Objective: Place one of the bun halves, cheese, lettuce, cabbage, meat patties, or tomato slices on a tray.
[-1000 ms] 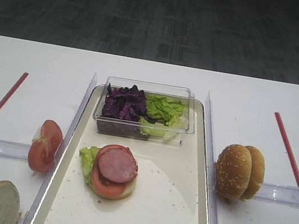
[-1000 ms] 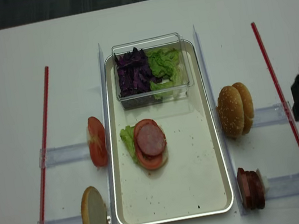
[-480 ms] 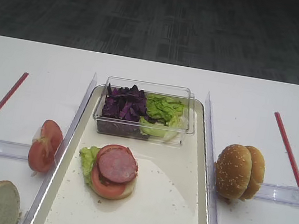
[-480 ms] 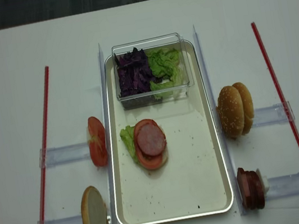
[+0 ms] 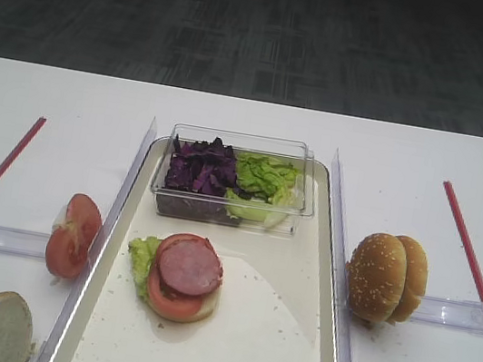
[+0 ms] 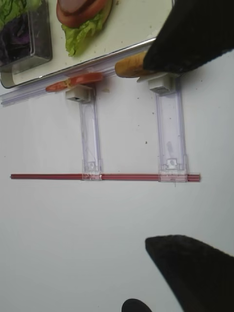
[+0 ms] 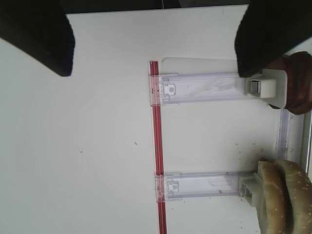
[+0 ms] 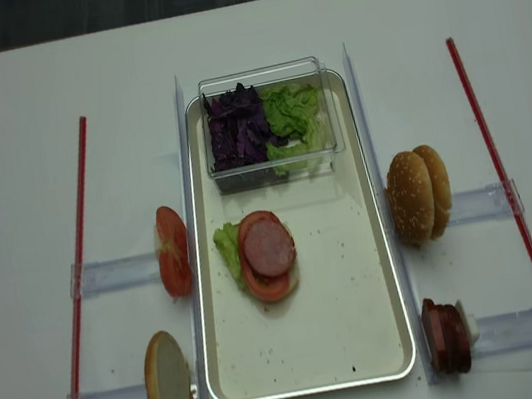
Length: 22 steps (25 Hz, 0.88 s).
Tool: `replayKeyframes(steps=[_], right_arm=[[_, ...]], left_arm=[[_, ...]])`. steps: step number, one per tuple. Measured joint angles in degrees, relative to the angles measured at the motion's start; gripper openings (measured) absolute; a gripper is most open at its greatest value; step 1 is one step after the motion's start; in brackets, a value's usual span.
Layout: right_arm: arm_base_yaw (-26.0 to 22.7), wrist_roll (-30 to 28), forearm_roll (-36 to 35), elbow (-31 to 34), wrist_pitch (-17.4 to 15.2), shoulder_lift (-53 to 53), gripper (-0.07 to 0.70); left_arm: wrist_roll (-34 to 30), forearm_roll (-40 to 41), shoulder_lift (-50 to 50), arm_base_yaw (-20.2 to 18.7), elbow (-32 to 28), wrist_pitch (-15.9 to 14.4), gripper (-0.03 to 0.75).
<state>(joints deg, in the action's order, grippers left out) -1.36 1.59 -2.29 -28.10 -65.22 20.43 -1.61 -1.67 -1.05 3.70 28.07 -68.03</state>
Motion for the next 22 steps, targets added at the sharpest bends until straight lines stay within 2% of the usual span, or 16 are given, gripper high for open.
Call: replayKeyframes(steps=[12,22], right_arm=[[0.0,0.1,0.0,0.0,-0.1,-15.7,0.676],[0.0,-0.9,-0.8,0.4,-0.1,-21.0,0.676]], left_arm=[[0.0,0.0,0.0,0.0,0.0,0.0,0.618],[0.0,0.0,0.0,0.0,0.0,0.0,0.618]])
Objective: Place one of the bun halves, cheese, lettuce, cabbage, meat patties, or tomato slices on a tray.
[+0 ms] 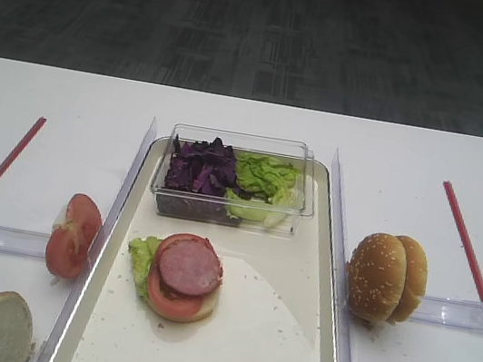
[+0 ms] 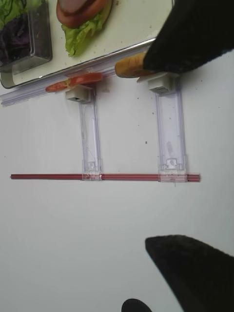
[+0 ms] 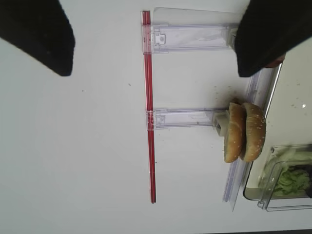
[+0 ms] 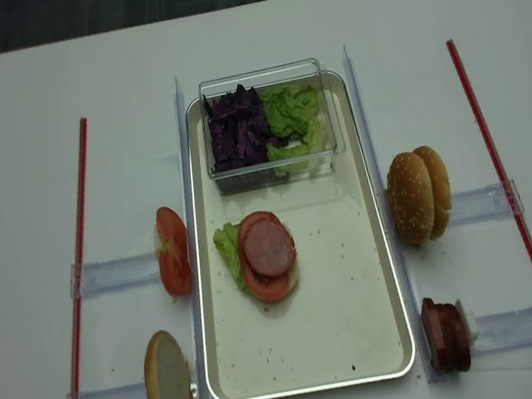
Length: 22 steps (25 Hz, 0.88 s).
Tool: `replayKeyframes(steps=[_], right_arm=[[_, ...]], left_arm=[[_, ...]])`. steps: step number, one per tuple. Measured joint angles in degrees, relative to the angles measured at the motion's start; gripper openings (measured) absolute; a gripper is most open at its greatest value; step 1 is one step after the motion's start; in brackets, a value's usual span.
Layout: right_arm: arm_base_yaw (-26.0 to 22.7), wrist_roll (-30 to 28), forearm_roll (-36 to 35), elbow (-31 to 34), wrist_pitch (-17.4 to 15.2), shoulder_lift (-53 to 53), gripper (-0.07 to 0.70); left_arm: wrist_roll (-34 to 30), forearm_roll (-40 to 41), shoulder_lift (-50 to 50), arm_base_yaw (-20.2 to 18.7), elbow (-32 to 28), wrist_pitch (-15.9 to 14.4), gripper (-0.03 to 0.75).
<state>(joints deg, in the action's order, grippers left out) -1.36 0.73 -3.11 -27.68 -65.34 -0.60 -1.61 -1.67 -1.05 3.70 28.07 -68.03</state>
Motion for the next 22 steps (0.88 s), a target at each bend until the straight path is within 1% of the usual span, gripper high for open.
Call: replayKeyframes(steps=[4,9,11,22], right_arm=[[0.3,-0.1,0.0,0.1,0.2,-0.3,0.673],[0.5,-0.1,0.0,0.1,0.2,-0.3,0.613],[0.5,-0.1,0.0,0.1,0.2,-0.3,0.603],[0.5,0.0,0.0,0.1,0.2,-0.3,0.599]], left_arm=[[0.0,0.0,0.0,0.0,0.0,0.0,0.618],[0.0,0.0,0.0,0.0,0.0,0.0,0.618],[0.0,0.0,0.0,0.0,0.0,0.0,0.618],[0.0,0.0,0.0,0.0,0.0,0.0,0.618]])
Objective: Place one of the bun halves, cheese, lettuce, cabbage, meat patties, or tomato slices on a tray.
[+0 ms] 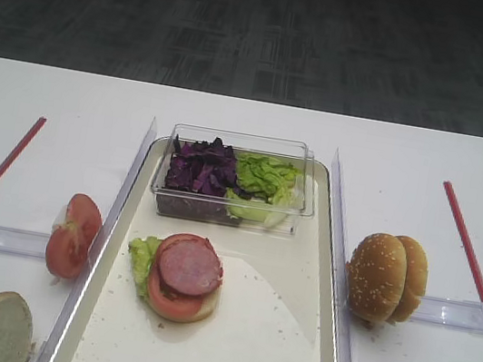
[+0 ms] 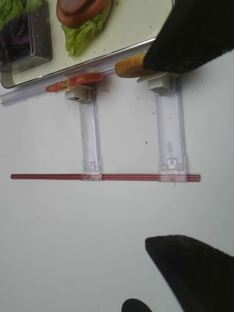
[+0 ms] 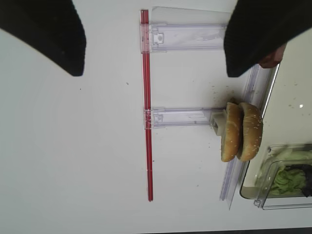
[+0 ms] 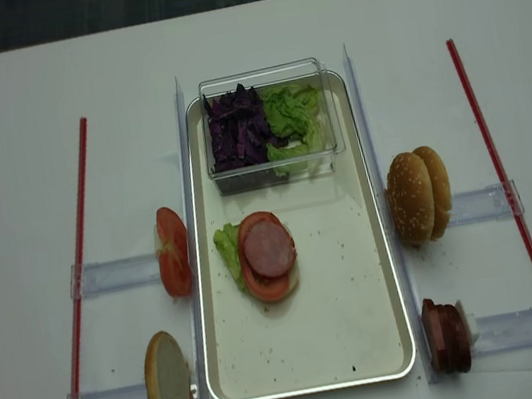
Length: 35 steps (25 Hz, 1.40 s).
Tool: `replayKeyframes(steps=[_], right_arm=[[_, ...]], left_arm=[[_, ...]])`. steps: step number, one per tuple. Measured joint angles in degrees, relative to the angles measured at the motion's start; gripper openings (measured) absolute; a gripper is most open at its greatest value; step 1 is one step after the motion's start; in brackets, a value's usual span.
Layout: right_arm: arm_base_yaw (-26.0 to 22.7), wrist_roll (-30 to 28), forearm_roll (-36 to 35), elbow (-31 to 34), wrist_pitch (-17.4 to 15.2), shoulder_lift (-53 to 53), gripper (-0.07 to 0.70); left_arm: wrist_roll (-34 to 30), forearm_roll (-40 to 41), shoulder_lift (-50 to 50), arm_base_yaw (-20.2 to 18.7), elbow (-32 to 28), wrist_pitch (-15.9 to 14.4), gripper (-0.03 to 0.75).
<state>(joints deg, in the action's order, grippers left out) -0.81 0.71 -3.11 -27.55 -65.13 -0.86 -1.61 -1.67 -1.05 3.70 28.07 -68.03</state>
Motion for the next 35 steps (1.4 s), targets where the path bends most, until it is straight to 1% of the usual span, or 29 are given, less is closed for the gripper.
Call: replayKeyframes(steps=[11,35], right_arm=[[0.0,0.7,0.0,0.0,0.0,0.0,0.631],[0.0,1.0,0.0,0.1,0.0,0.0,0.632]], left_arm=[[0.0,0.0,0.0,0.0,0.0,0.0,0.618],[0.0,0.0,0.0,0.0,0.0,0.0,0.618]])
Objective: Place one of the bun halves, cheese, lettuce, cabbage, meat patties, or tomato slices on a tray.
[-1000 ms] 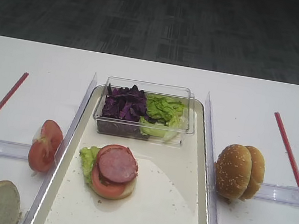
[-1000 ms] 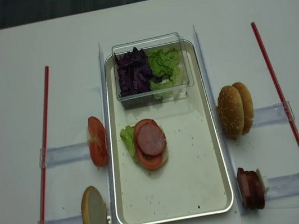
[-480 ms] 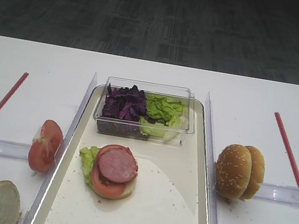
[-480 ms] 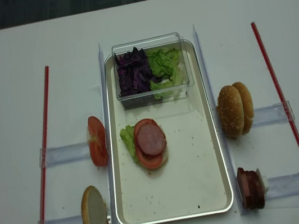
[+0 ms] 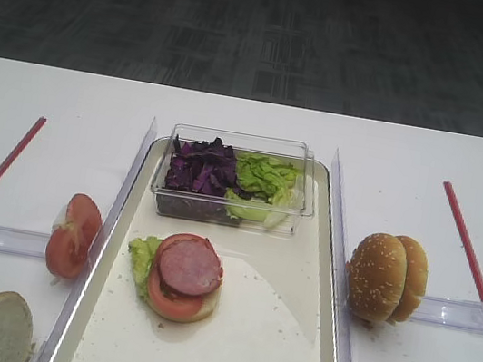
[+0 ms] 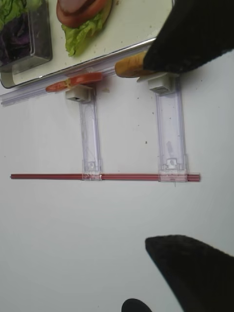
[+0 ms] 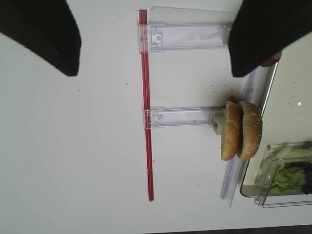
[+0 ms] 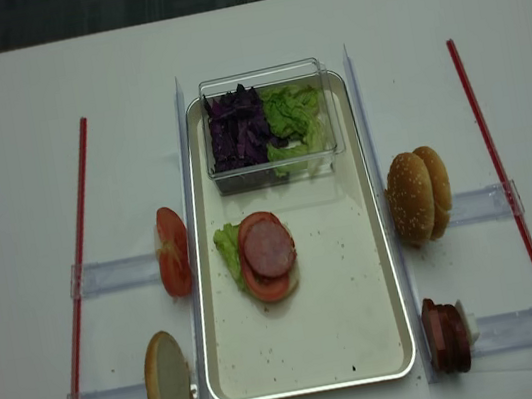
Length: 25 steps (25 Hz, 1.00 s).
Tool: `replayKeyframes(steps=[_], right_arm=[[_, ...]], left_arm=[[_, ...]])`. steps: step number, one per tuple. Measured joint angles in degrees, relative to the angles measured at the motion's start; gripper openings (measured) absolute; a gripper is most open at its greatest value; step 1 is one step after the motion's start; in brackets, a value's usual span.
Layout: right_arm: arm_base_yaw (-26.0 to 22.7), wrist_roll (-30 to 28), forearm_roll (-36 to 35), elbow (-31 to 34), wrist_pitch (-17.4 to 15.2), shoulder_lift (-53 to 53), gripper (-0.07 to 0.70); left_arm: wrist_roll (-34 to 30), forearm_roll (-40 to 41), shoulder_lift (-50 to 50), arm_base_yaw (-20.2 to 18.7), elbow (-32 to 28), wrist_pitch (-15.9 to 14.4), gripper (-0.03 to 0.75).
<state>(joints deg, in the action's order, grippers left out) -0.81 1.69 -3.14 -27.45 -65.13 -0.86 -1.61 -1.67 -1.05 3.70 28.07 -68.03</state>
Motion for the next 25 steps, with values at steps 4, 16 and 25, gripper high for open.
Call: replayKeyframes(steps=[4,16,25], right_arm=[[0.0,0.0,0.0,0.0,0.0,0.0,0.632],[0.0,0.0,0.0,0.0,0.0,0.0,0.632],[0.0,0.0,0.0,0.0,0.0,0.0,0.632]], left_arm=[[0.0,0.0,0.0,0.0,0.0,0.0,0.618],[0.0,0.0,0.0,0.0,0.0,0.0,0.618],[0.0,0.0,0.0,0.0,0.0,0.0,0.618]])
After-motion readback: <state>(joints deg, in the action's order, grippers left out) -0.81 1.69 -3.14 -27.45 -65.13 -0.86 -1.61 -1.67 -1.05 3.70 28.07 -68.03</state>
